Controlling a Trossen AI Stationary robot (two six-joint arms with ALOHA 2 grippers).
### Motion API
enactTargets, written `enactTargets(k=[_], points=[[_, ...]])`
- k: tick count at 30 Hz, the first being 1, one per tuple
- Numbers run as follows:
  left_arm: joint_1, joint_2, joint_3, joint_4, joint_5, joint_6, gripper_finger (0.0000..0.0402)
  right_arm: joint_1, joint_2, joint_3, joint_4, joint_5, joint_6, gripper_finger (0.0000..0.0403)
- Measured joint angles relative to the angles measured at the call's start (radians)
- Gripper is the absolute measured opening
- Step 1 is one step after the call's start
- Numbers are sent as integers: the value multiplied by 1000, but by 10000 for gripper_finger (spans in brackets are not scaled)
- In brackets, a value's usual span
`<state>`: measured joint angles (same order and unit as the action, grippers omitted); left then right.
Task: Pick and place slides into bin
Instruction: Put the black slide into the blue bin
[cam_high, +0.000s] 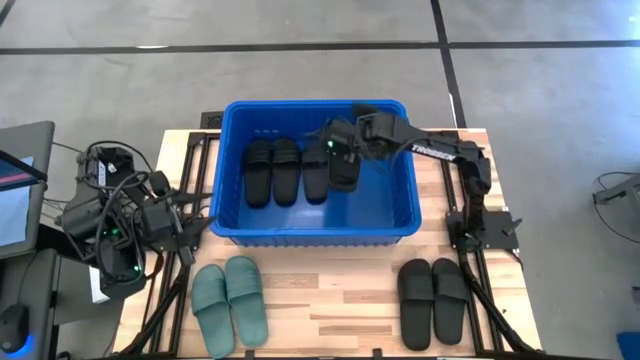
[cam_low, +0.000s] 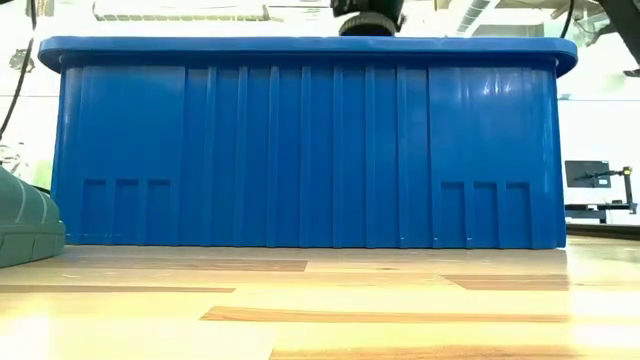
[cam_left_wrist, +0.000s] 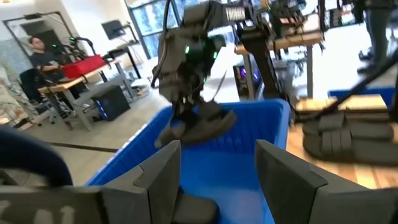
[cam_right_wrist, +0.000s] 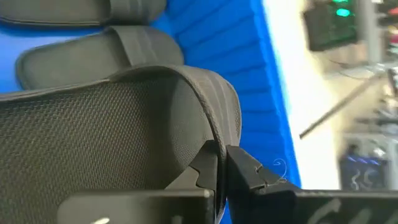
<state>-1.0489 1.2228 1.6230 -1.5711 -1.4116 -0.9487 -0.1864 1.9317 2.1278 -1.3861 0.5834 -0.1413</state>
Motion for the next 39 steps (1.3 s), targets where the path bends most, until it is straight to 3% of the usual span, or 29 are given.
enactTargets(k=[8,16,28,35,39], points=[[1,0,0,0,-42,-73,192,-111,0,-169,205,-159,-149,2],[48,0,0,0,-44,-110,192,-163,-41,-366,335,-224,-182,2],[140,0,0,0,-45,-94,192,-196,-344,-803,732,-242,-271,2],[164,0,0,0,-45,-95,192,-216,-355,-934,872,-246,-341,2],[166,0,1,0,-44,-110,192,-228,-317,-944,926,-245,-349,2]])
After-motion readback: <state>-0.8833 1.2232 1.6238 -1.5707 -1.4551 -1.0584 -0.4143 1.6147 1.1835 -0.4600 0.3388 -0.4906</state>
